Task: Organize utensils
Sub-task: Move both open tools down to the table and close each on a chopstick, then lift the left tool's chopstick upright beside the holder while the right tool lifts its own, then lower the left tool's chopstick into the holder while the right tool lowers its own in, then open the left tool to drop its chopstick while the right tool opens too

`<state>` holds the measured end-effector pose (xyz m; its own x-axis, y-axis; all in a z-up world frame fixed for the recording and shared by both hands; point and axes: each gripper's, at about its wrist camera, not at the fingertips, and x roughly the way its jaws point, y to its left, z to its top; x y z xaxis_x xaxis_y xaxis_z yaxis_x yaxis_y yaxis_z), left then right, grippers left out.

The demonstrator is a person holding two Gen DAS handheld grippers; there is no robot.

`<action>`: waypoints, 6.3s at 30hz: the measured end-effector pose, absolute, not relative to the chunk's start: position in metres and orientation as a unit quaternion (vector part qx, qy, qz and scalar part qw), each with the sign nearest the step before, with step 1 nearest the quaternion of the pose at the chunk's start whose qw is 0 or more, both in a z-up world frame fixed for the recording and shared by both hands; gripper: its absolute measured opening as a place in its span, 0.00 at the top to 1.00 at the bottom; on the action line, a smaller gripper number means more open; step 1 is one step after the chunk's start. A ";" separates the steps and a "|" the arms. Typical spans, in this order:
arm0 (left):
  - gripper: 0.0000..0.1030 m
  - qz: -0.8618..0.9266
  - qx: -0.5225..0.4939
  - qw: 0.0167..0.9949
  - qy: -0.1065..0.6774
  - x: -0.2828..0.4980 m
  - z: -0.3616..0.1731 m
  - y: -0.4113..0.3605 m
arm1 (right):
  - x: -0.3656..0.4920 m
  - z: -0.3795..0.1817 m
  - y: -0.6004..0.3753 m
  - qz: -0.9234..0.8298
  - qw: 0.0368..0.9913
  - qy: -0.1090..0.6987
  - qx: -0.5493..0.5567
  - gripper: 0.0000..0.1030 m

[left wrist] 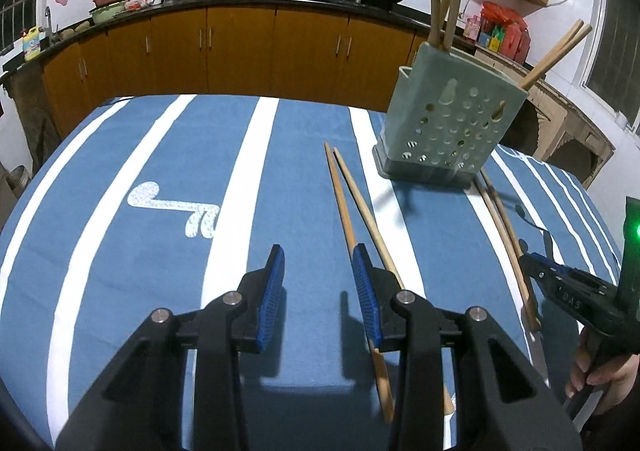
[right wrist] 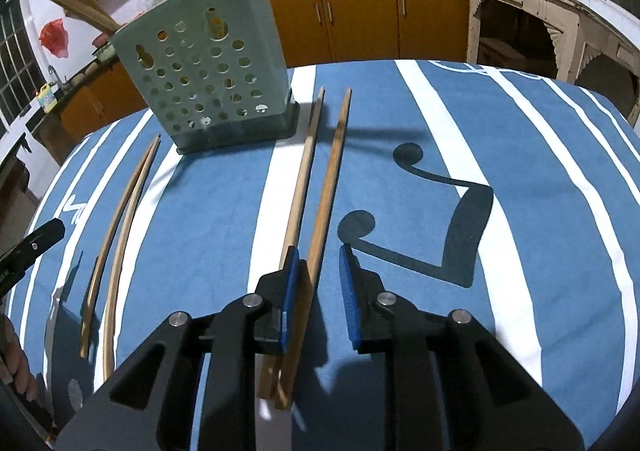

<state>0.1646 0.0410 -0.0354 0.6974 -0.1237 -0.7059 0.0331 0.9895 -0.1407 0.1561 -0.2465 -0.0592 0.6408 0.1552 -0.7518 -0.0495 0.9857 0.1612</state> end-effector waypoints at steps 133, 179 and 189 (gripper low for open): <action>0.92 -0.080 -0.031 0.977 0.197 0.122 0.143 0.032 | 0.098 0.126 -0.308 0.080 0.973 0.173 0.131 0.92; 0.92 -0.088 -0.047 0.982 0.160 0.256 0.156 -0.045 | 0.203 0.137 -0.245 0.101 0.981 0.121 0.110 0.92; 0.82 -0.082 -0.050 0.983 0.157 0.250 0.160 -0.040 | 0.196 0.141 -0.247 0.104 0.982 0.122 0.105 0.84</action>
